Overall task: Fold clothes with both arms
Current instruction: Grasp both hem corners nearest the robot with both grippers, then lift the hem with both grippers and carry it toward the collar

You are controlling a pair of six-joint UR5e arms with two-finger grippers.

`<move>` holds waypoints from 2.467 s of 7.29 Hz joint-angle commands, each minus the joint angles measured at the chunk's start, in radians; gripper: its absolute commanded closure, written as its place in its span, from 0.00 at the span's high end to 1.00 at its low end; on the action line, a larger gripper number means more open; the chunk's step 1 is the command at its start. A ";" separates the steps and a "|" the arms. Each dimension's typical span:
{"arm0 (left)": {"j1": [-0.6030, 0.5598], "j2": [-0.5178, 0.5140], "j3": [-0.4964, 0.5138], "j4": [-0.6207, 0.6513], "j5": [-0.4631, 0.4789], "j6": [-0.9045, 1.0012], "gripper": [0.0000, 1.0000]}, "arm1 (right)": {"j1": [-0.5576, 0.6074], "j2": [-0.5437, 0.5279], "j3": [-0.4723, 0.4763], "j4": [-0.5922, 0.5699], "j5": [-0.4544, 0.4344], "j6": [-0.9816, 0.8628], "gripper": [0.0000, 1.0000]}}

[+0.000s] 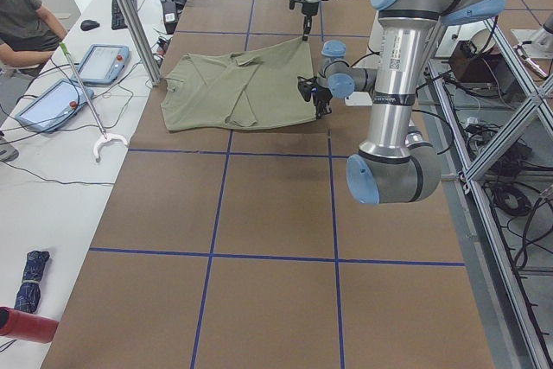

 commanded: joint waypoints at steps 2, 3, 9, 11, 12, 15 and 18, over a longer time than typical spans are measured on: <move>0.115 0.000 -0.097 0.013 0.000 0.043 0.00 | -0.024 -0.095 0.100 0.001 0.169 0.000 0.00; 0.149 0.000 -0.131 0.014 0.000 0.044 0.00 | -0.046 -0.133 0.138 0.001 0.205 0.000 0.00; 0.159 -0.052 -0.266 0.208 -0.049 0.176 0.00 | -0.037 -0.194 0.217 0.010 0.290 -0.001 0.00; 0.072 -0.064 -0.261 0.209 -0.051 0.205 0.00 | 0.047 -0.155 0.194 0.010 0.285 -0.014 0.00; 0.002 -0.072 -0.261 0.212 -0.052 0.275 0.00 | 0.084 -0.149 0.191 0.012 0.285 -0.015 0.00; -0.179 -0.148 -0.162 0.214 -0.116 0.294 0.00 | 0.237 -0.013 0.080 0.013 0.285 -0.014 0.00; -0.358 -0.250 0.013 0.198 -0.135 0.412 0.00 | 0.365 0.154 -0.091 0.015 0.284 -0.017 0.00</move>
